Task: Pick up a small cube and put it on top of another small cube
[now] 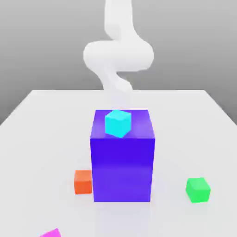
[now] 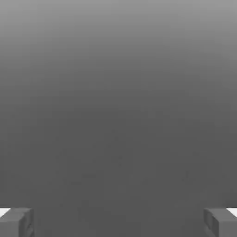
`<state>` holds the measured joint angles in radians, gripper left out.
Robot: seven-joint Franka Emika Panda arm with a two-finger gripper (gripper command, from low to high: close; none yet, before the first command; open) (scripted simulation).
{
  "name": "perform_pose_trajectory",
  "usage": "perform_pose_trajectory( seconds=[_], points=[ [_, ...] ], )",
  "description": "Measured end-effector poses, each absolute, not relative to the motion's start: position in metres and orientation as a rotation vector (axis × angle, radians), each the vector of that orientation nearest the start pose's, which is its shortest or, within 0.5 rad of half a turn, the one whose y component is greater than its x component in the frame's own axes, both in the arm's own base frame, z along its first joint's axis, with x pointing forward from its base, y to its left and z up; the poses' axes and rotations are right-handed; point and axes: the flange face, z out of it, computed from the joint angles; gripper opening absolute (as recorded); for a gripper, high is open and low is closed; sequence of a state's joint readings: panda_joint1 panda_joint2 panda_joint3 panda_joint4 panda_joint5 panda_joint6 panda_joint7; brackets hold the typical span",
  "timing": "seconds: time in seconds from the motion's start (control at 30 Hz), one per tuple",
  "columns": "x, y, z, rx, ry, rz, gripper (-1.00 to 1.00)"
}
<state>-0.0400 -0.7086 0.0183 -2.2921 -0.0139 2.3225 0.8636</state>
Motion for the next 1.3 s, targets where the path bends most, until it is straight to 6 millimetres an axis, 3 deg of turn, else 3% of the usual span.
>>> perform_pose_trajectory(
  seconds=[0.27,0.53,0.8,1.0,1.13,1.17,1.3],
  points=[
    [0.47,-0.039,0.581,-2.422,1.531,-0.757,0.0],
    [0.527,-0.083,0.456,-2.328,1.885,-0.521,0.0],
    [0.547,-0.127,0.318,-2.159,2.211,-0.258,0.0],
    [0.539,-0.149,0.213,-1.987,2.425,-0.043,0.0],
    [0.536,-0.153,0.15,-1.949,2.462,-0.002,0.0],
    [0.536,-0.153,0.136,-1.949,2.464,-0.001,-1.0],
    [0.536,-0.153,0.136,-1.948,2.463,-0.003,-1.0]
  ],
)
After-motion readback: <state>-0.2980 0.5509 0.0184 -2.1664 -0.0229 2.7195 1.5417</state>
